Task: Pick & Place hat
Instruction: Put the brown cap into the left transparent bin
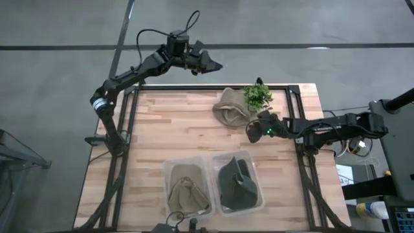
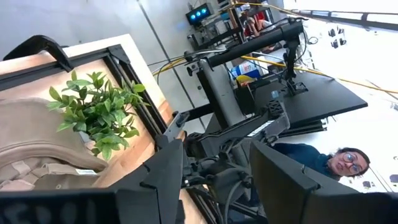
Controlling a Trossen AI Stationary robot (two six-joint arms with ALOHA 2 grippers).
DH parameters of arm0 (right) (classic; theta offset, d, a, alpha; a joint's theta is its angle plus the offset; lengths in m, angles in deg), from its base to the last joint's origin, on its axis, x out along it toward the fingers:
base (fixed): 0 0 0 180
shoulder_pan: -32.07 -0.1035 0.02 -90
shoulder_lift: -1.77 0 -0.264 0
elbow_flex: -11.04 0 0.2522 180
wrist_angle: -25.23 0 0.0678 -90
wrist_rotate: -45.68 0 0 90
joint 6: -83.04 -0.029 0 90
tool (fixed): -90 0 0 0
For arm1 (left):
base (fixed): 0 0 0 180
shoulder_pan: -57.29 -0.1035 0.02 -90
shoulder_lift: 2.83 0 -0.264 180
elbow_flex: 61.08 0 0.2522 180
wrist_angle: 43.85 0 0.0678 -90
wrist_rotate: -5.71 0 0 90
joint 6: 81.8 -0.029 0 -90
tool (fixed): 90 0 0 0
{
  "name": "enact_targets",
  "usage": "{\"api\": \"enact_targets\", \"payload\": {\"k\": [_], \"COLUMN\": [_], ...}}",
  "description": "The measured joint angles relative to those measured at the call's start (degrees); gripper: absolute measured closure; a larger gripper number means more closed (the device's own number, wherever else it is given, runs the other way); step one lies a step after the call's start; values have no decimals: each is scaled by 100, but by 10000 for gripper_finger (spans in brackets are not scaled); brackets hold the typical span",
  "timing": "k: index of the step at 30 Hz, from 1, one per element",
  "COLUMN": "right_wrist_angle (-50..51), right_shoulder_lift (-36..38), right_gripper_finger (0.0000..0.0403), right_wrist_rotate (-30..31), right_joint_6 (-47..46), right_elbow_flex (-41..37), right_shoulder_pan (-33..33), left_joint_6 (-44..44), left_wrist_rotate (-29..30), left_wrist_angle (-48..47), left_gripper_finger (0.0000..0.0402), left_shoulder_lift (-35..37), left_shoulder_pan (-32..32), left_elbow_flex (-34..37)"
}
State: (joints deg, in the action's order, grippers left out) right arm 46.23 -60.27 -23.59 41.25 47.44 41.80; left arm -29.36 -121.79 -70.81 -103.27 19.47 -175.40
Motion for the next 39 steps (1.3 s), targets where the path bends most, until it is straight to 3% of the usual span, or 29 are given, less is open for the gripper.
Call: {"api": "enact_targets", "payload": {"k": [12,19,25,31,39], "right_wrist_angle": [-1786,-1829,-1613,-974,348], "right_shoulder_lift": [-1253,-1901,-2080,-2074,-1781], "right_gripper_finger": [273,271,289,383,395], "right_wrist_rotate": [328,345,305,-249,-537], "right_joint_6": [1029,1104,1127,994,926], "right_elbow_flex": [-219,105,384,629,821], "right_shoulder_pan": [158,424,519,541,188], "left_joint_6": [70,138,153,157,157], "left_wrist_rotate": [-109,-111,-110,-109,-228], "left_wrist_angle": [-11,-13,-11,-11,-11], "left_gripper_finger": [223,223,223,223,223], "left_shoulder_lift": [23,25,25,25,25], "left_shoulder_pan": [-2,-3,-4,-22,-33], "left_elbow_flex": [0,0,-2,-2,-2]}}
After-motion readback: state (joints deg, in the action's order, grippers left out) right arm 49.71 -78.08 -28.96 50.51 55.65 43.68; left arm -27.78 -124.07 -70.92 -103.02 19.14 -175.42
